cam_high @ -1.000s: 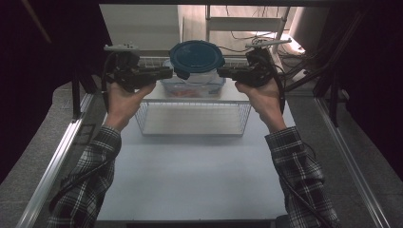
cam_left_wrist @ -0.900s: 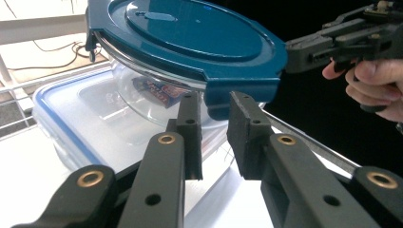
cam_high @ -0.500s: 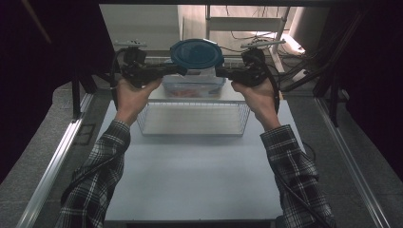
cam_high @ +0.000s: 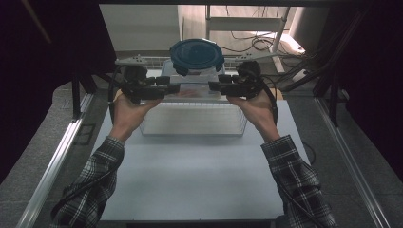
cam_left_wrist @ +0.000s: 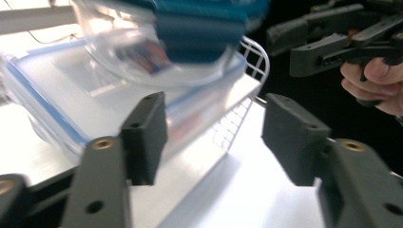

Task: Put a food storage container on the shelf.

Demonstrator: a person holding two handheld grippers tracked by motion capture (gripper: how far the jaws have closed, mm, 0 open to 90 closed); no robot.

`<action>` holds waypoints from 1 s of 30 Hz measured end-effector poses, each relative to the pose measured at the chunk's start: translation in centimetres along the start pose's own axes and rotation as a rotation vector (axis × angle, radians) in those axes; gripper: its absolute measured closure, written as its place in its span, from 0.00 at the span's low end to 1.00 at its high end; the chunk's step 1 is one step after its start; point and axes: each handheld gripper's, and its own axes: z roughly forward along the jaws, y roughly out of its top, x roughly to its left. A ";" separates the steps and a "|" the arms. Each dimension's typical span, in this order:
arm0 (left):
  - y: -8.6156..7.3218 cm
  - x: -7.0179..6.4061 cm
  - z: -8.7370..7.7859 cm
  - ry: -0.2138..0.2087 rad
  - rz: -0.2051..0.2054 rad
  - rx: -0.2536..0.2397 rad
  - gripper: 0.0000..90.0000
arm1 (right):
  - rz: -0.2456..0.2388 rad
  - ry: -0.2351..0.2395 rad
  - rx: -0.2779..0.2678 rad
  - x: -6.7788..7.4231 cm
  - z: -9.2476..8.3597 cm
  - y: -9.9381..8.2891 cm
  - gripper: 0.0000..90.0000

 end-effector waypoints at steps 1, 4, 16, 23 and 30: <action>-0.3 -0.1 0.1 0.002 0.006 0.007 0.38 | -0.013 0.004 -0.002 0.2 0.1 -0.2 0.43; -1.4 -0.5 0.4 -0.003 0.011 0.020 0.31 | -0.033 0.003 0.004 0.6 0.4 -1.0 0.32; -4.8 -1.4 0.8 -0.023 0.007 0.054 0.10 | -0.091 -0.025 0.040 1.8 1.2 -4.2 0.04; -6.9 -2.0 1.0 -0.005 0.023 0.069 0.07 | -0.081 -0.004 0.047 1.9 1.4 -5.8 0.03; -8.7 -2.2 1.1 0.012 0.045 0.073 0.05 | -0.063 -0.003 0.054 1.9 1.3 -7.1 0.03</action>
